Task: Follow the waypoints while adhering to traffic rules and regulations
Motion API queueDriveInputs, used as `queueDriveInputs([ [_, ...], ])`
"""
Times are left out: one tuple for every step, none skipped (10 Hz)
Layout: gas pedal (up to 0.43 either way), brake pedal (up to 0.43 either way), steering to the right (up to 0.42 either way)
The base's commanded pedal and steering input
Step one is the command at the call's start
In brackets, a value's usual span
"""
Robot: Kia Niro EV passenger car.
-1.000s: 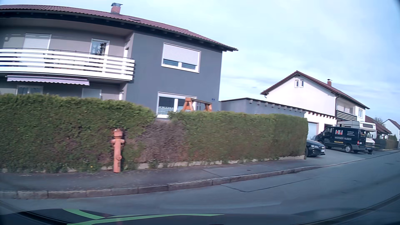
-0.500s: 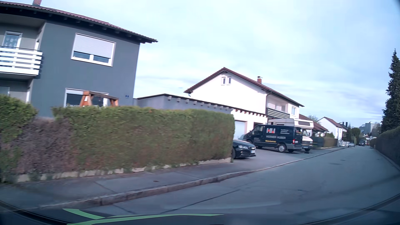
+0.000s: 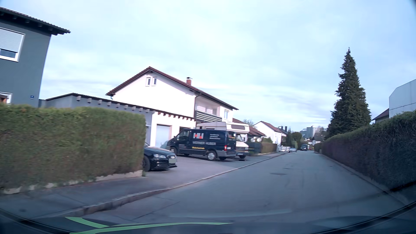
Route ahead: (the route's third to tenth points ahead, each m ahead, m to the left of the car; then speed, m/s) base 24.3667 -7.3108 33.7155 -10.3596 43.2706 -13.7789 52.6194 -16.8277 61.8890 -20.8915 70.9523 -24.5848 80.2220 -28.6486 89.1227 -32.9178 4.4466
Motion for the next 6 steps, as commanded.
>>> queueDriveInputs([
  [0.26,0.0,0.512],
  [0.268,0.0,0.459],
  [0.28,0.0,0.4],
  [0.299,0.0,0.344],
  [0.299,0.0,0.285],
  [0.299,0.0,0.223],
])
